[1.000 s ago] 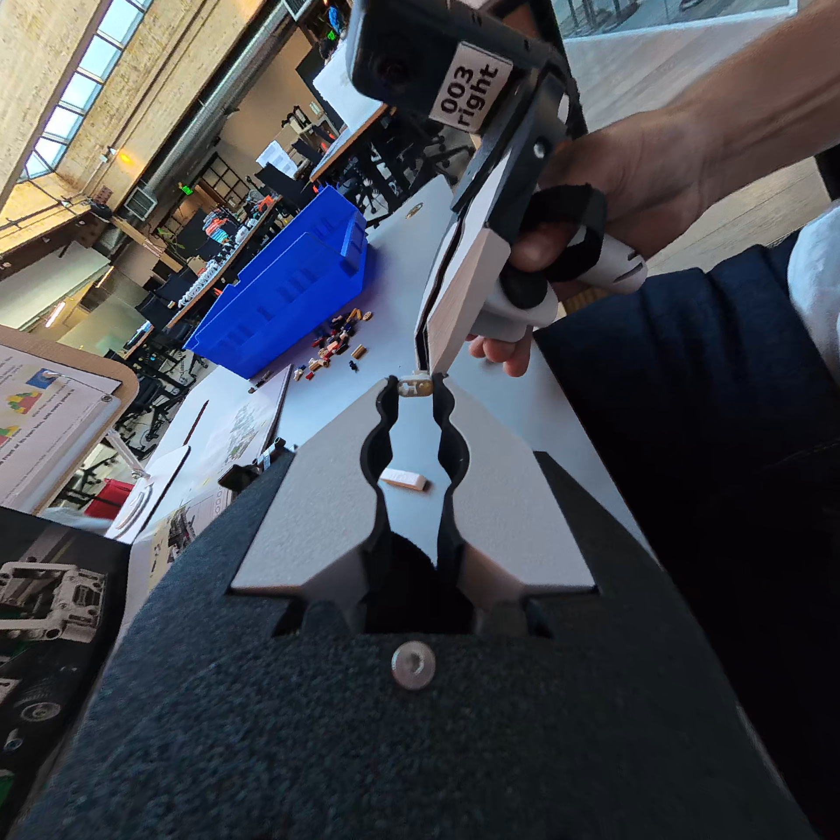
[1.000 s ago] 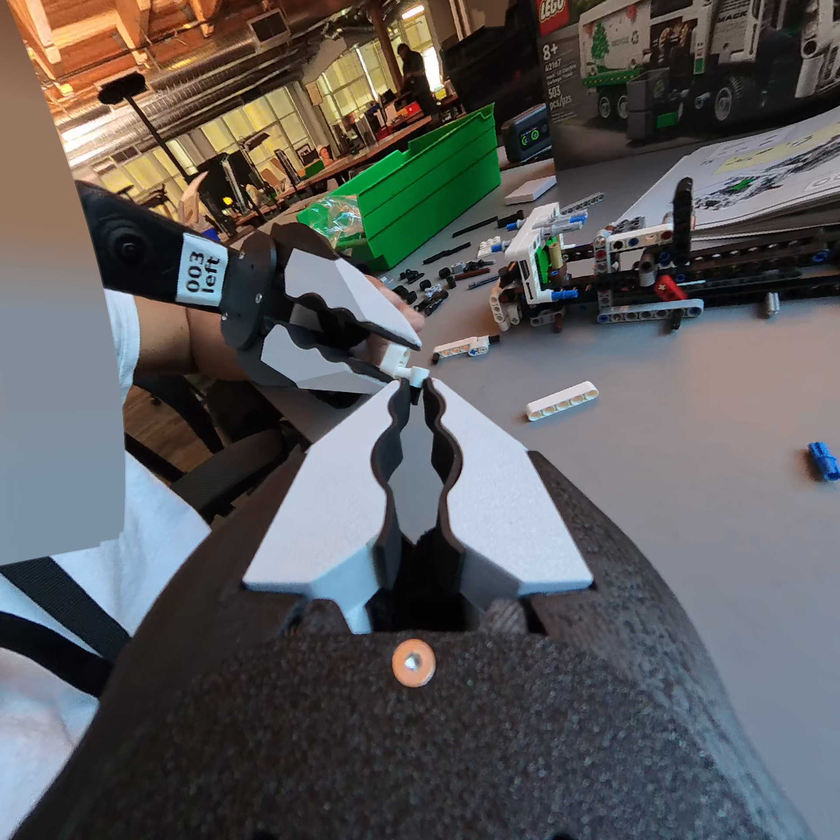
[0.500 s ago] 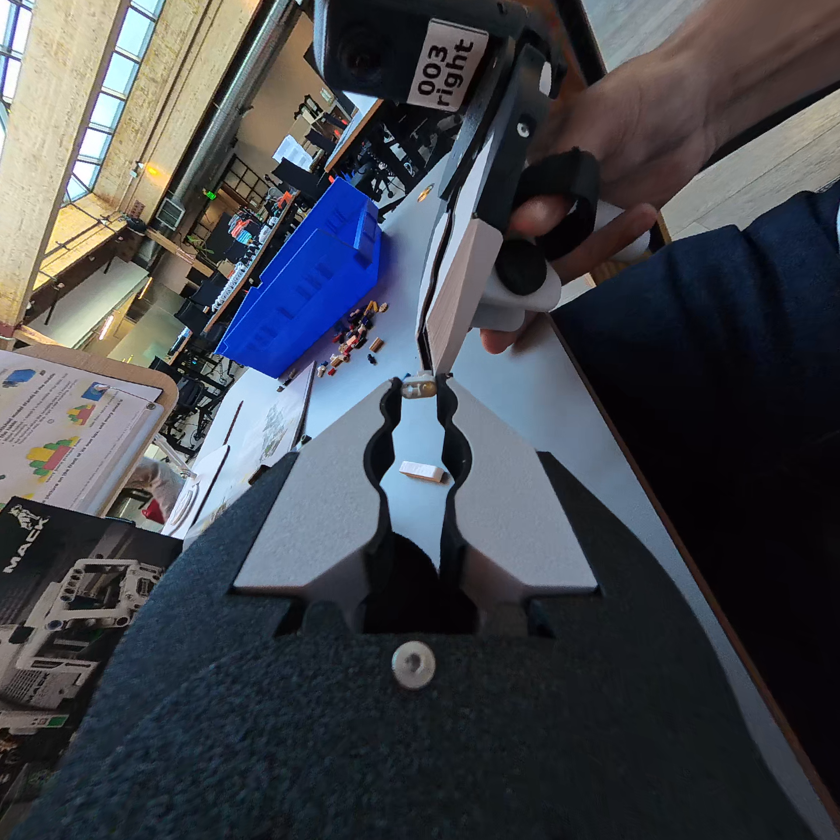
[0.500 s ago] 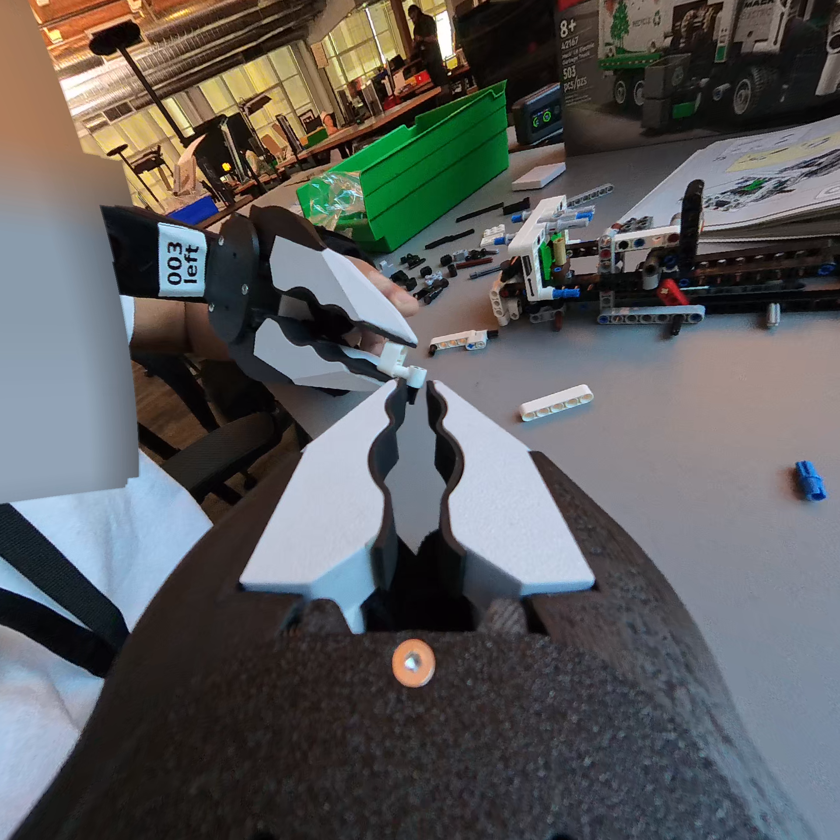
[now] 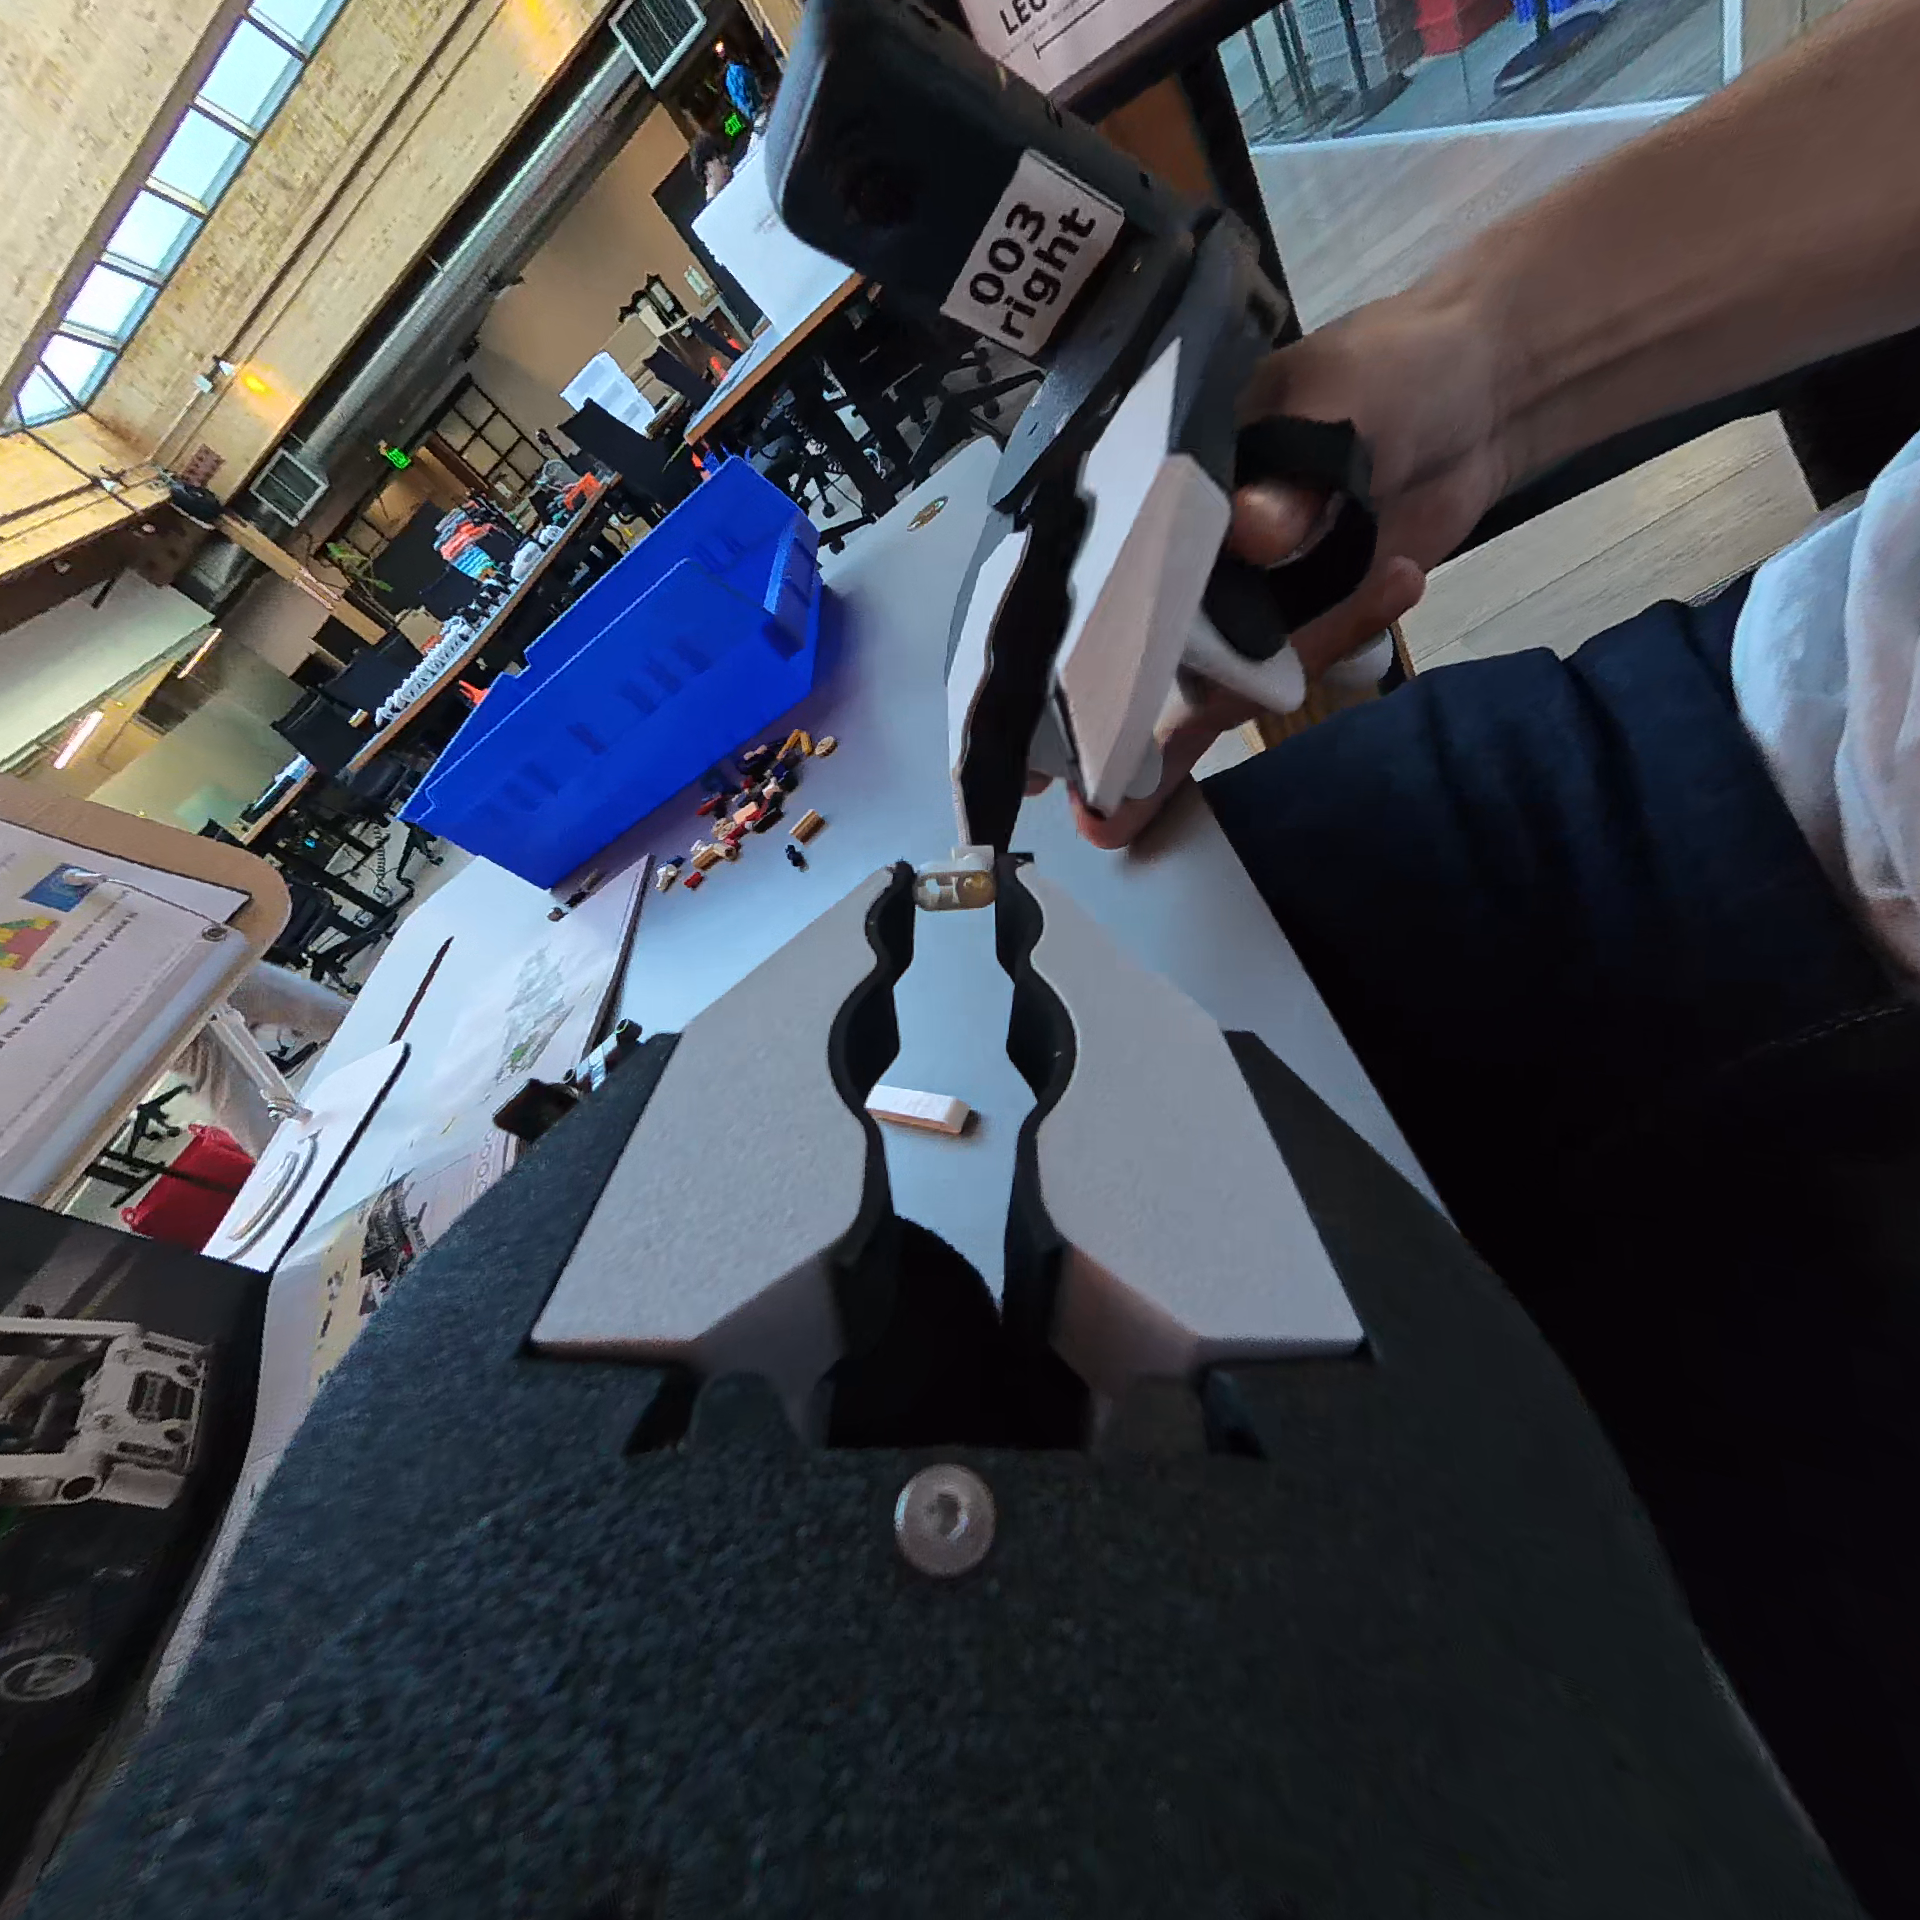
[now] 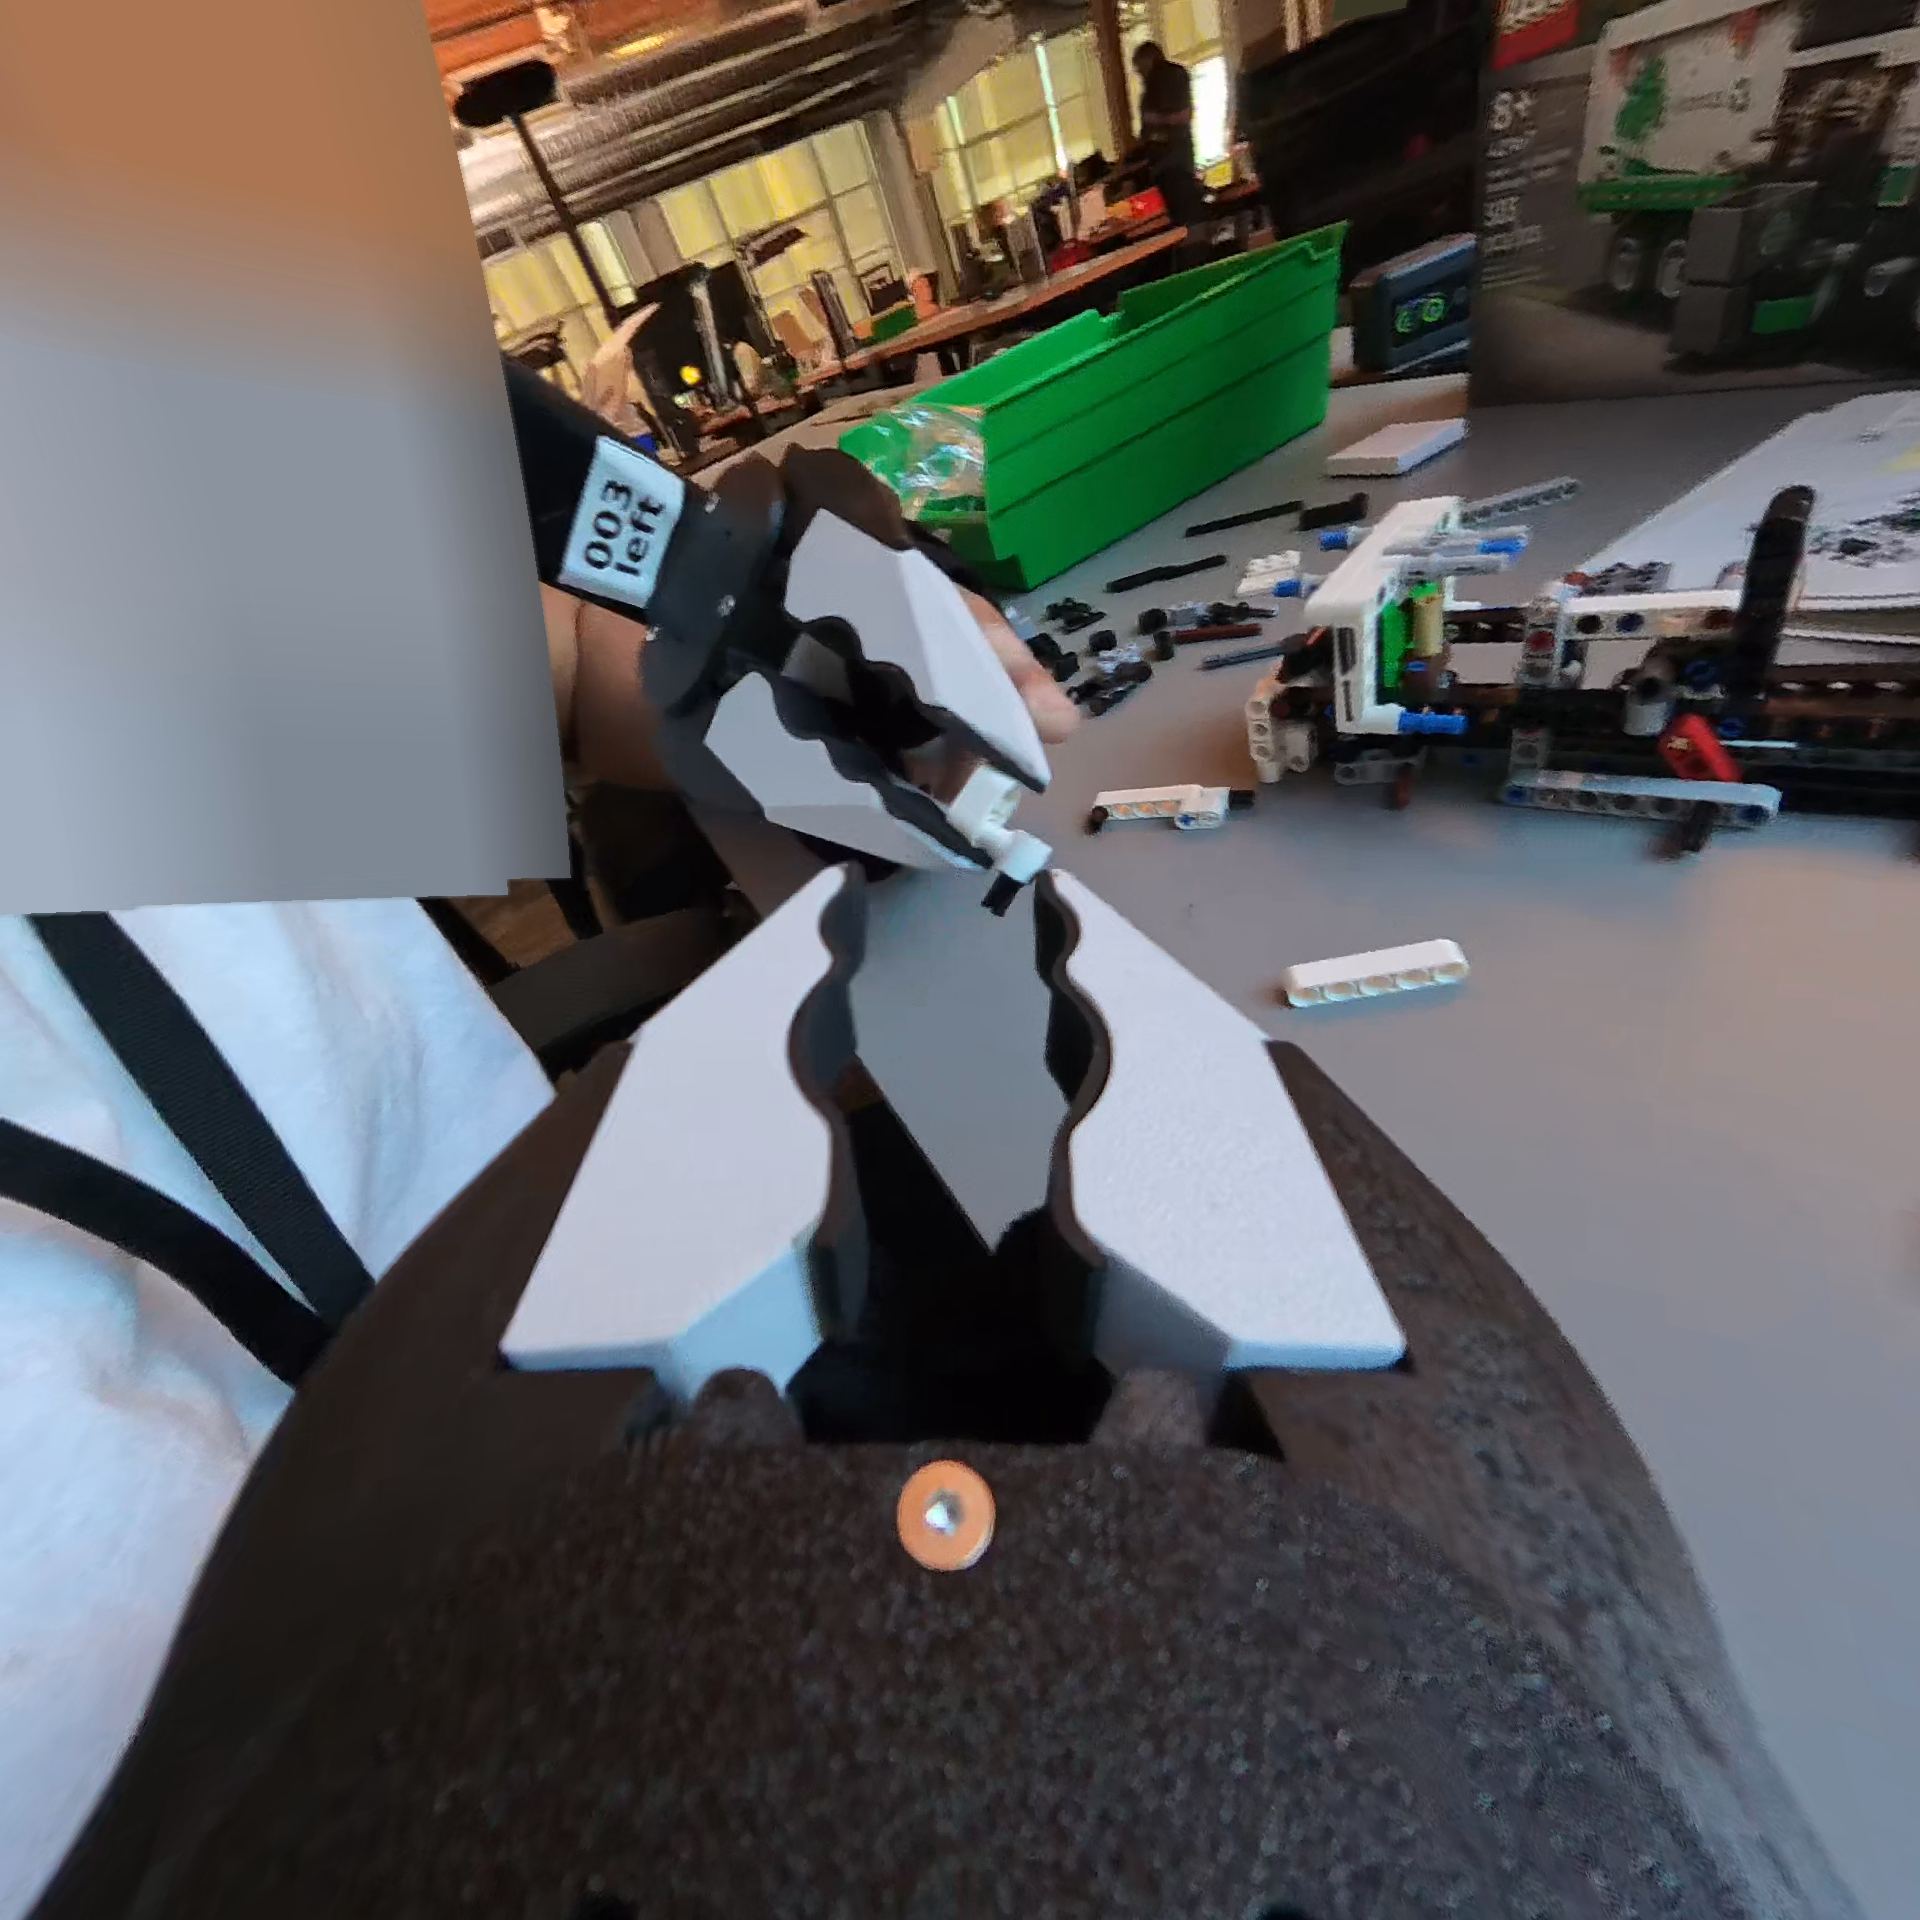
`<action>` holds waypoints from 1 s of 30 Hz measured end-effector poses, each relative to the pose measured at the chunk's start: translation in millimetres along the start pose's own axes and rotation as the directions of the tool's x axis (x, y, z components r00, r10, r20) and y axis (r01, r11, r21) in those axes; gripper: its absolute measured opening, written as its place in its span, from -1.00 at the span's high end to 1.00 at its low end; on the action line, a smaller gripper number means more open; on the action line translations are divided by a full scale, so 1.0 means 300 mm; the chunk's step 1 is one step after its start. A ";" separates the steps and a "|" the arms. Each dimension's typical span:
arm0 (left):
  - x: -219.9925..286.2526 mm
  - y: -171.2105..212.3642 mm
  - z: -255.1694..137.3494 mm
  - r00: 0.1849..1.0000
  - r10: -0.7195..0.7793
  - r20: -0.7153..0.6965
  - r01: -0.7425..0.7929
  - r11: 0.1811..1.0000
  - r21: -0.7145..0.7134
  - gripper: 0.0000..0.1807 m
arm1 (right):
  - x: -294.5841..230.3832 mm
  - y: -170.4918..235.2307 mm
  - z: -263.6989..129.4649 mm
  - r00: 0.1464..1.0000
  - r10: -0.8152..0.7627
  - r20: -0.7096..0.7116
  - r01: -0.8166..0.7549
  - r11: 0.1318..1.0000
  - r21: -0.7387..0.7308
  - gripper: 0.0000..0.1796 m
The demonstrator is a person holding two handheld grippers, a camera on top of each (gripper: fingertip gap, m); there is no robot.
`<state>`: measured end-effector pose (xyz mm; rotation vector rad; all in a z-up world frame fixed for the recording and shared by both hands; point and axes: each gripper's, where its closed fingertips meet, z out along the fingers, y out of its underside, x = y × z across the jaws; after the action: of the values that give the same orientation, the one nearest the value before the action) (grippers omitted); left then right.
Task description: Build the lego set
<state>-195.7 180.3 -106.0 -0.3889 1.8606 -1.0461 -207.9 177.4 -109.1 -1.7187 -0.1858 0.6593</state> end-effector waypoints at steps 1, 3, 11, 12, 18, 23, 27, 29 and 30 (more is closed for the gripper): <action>0.000 0.001 0.000 1.000 -0.002 -0.002 0.002 1.000 0.000 0.86 | 0.003 0.000 0.000 1.000 0.000 -0.003 0.000 1.000 0.000 0.66; 0.003 0.001 0.001 1.000 0.000 -0.005 0.000 1.000 -0.001 0.86 | 0.008 0.003 -0.001 1.000 -0.004 -0.014 0.004 1.000 -0.005 0.70; 0.003 0.019 0.012 0.994 0.097 0.043 -0.095 0.994 -0.058 0.86 | 0.022 -0.010 0.014 0.994 0.099 -0.056 -0.098 0.995 0.013 0.62; 0.003 0.021 0.013 0.991 0.120 0.054 -0.116 0.991 -0.071 0.86 | 0.026 -0.007 0.019 0.991 0.111 -0.073 -0.111 0.994 0.011 0.63; -0.006 0.036 0.023 0.947 0.288 0.144 -0.259 0.946 -0.193 0.86 | 0.064 0.004 0.036 0.965 0.129 -0.227 -0.132 0.991 0.002 0.69; -0.016 0.035 0.022 0.915 0.357 0.187 -0.307 0.919 -0.249 0.86 | 0.082 0.006 0.045 0.944 0.133 -0.303 -0.135 0.991 0.015 0.76; -0.022 0.034 0.021 0.902 0.379 0.207 -0.318 0.908 -0.274 0.86 | 0.085 0.001 0.044 0.934 0.094 -0.345 -0.094 0.995 0.015 0.77; -0.022 0.032 0.020 0.898 0.387 0.212 -0.324 0.904 -0.279 0.86 | 0.083 0.002 0.043 0.931 0.076 -0.358 -0.081 0.997 0.002 0.77; -0.021 0.031 0.020 0.894 0.395 0.213 -0.331 0.901 -0.281 0.86 | 0.080 0.004 0.043 0.932 0.069 -0.356 -0.077 0.997 -0.007 0.79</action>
<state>-185.9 186.7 -111.1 -0.2846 1.7310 -0.4892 -195.0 199.0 -119.3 -1.8404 0.1273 0.3892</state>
